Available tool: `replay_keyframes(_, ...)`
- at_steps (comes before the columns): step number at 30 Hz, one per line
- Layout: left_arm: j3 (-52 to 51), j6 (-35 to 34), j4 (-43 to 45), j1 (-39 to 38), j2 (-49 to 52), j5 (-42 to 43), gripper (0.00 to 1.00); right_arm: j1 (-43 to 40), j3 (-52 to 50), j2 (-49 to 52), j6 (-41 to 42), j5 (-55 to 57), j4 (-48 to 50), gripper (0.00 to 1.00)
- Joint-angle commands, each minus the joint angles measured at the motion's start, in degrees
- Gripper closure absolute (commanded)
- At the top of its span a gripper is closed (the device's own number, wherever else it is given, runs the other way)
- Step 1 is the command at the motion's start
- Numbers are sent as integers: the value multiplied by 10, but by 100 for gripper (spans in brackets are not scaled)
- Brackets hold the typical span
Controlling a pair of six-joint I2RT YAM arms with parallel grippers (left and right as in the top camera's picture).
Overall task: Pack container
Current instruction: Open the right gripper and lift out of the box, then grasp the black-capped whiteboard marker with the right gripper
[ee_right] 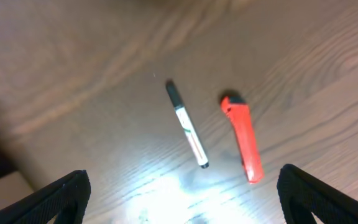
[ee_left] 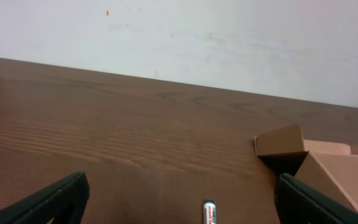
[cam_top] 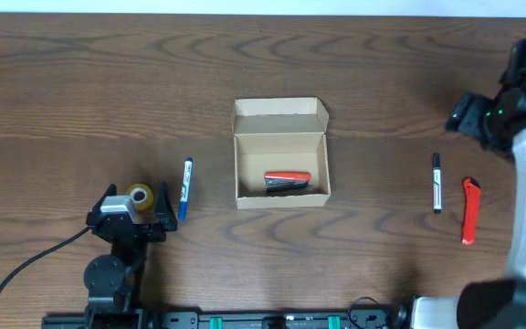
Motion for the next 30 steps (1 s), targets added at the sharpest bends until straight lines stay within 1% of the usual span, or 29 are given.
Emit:
replay_keyframes(1, -7, -7, -29, -2, -2, 7, 4, 2, -54, 29, -9, -23, 20, 10)
replay_keyframes(5, -7, -7, -29, -2, -2, 7, 4, 1, -130, 43, -19, -46, 76, 10)
replay_keyframes(9, -7, -7, -29, -2, -2, 7, 4, -7, -186, 56, -63, -64, 119, 13)
replay_keyframes(15, -7, -7, -29, -2, -2, 7, 5, -11, -192, 80, -122, -64, 123, 12)
replay_keyframes(20, -7, -7, -29, -2, -2, 7, 5, -17, -192, 99, -132, -64, 140, 11)
replay_keyframes(30, -7, -7, -29, -2, -2, 7, 5, -36, -192, 166, -145, -66, 155, 14)
